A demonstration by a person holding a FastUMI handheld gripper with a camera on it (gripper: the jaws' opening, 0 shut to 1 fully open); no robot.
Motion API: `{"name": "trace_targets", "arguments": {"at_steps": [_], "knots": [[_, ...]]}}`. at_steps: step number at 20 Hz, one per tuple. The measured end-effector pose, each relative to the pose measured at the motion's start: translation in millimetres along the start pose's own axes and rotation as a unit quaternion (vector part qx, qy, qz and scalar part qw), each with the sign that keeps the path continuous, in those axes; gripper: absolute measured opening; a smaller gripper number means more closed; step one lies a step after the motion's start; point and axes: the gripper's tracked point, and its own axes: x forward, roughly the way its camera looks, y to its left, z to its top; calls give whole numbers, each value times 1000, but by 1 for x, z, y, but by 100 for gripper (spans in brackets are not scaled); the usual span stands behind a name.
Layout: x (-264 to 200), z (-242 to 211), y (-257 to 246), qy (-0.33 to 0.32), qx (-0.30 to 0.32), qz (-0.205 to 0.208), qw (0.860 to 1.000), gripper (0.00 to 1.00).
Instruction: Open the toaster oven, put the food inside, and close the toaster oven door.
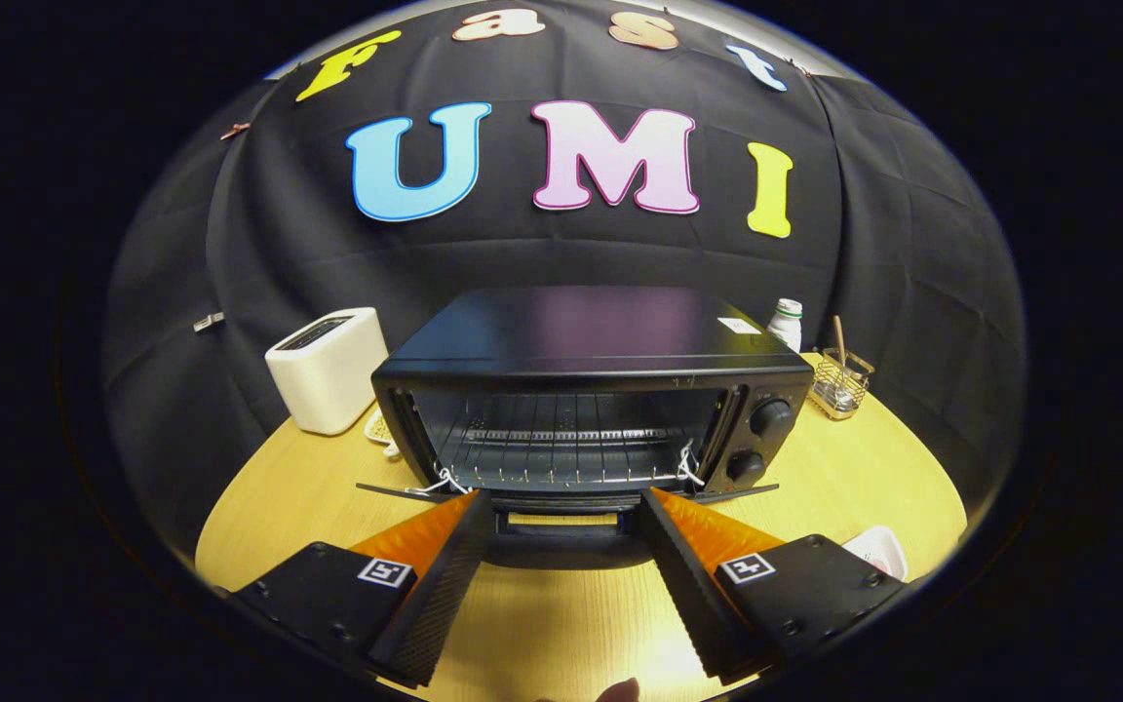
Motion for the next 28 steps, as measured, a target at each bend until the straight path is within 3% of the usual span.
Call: {"name": "trace_targets", "arguments": {"at_steps": [8,16,22,28], "knots": [[-11,-38,-1,38,-16,-3,999,99],[-15,-96,-2,119,-23,6,993,99],[-26,-99,-2,138,-15,40,989,99],[-56,-62,-28,128,-36,118,984,98]]}}
